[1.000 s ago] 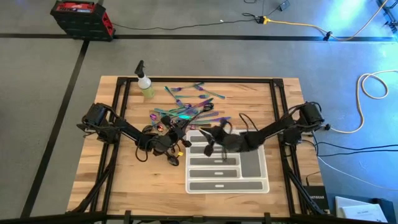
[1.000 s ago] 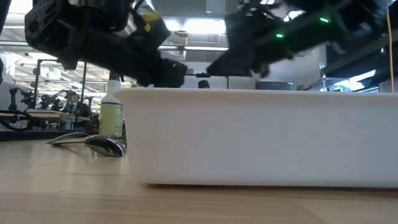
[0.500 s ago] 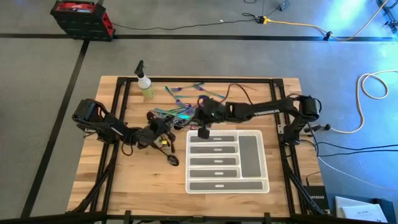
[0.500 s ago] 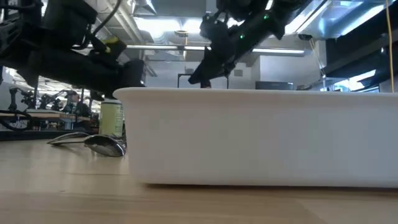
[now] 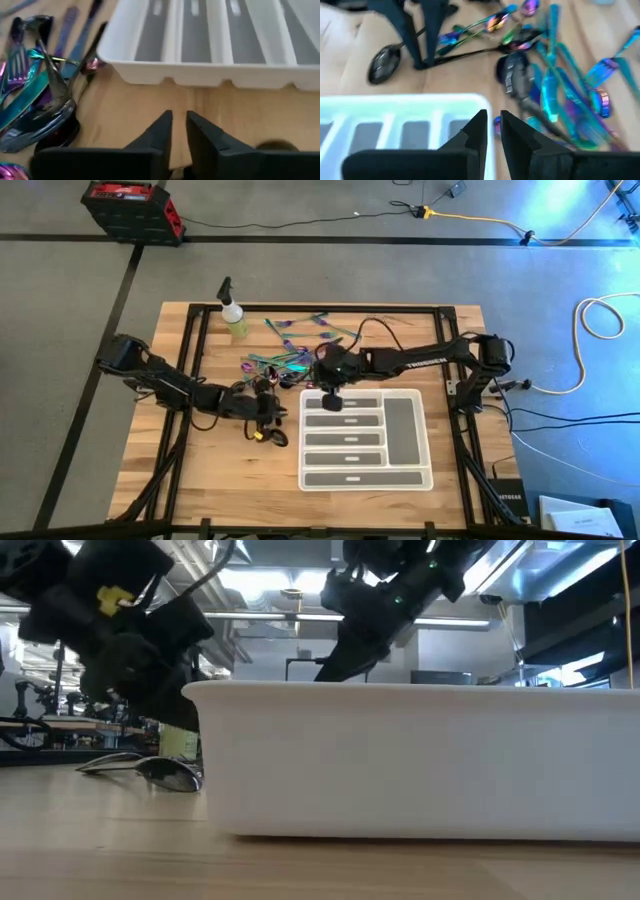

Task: Sort silverware
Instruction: Put the black spoon into the white silverware tray

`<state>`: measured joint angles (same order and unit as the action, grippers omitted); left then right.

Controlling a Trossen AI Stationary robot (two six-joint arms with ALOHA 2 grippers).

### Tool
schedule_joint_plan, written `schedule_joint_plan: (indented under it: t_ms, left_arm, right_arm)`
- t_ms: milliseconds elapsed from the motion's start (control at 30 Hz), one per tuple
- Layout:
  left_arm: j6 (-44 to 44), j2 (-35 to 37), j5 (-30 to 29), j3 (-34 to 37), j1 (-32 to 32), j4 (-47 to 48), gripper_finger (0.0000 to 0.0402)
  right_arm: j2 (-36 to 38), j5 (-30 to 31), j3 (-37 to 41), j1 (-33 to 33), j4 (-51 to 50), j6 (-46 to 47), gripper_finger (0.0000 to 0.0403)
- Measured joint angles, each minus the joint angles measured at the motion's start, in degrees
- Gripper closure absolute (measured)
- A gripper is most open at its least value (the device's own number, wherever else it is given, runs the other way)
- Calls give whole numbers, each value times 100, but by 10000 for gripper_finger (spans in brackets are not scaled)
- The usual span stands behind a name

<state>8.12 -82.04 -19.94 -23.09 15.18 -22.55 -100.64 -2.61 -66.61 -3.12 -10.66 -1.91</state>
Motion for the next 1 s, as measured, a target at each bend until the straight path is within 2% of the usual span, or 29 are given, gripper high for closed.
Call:
schedule_joint_plan:
  t_ms: [100, 233, 367, 433, 667, 833, 1000]
  left_arm:
    - [-201, 242, 26, -284, 114, 818, 298]
    - [-229, 732, 121, -376, 148, 1335, 241]
    - [443, 1151, 595, -363, 148, 2884, 204]
    - [620, 1236, 761, -359, 148, 3334, 196]
    - [184, 1053, 980, -359, 144, 3375, 198]
    - [-88, 929, 1338, -359, 146, 3399, 228]
    - [-308, 730, 1306, -359, 124, 3332, 260]
  right_arm:
    - [0, 1, 1, 128, -54, 1, 366]
    - [0, 156, 2, 261, -72, 9, 366]
    - [0, 203, 2, 365, -143, 42, 366]
    - [0, 213, 2, 396, -153, 44, 366]
    - [0, 426, 2, 389, -150, 57, 366]
    - [0, 468, 2, 387, -150, 59, 366]
    - [0, 470, 2, 387, -147, 59, 366]
